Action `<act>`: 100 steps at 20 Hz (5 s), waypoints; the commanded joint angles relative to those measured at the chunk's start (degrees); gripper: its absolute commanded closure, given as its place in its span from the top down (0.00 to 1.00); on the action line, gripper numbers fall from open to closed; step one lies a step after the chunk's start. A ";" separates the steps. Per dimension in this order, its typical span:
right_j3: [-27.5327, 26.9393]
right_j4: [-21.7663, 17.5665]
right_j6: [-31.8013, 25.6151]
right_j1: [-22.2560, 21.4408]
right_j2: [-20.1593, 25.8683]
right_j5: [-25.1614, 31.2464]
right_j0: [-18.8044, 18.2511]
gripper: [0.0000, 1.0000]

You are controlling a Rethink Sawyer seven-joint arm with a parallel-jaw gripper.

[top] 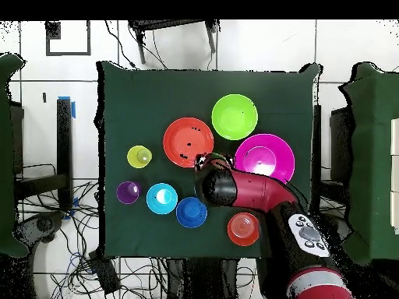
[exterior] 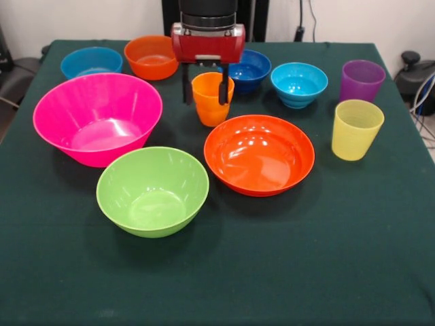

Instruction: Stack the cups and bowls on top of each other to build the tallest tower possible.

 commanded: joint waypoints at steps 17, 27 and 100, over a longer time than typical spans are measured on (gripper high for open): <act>-11.89 -13.95 -2.18 14.26 7.75 1.21 -6.54 1.00; -9.94 -14.44 -1.50 12.49 9.02 3.33 -7.79 1.00; -0.36 -15.73 0.03 -4.92 6.38 17.37 -5.36 1.00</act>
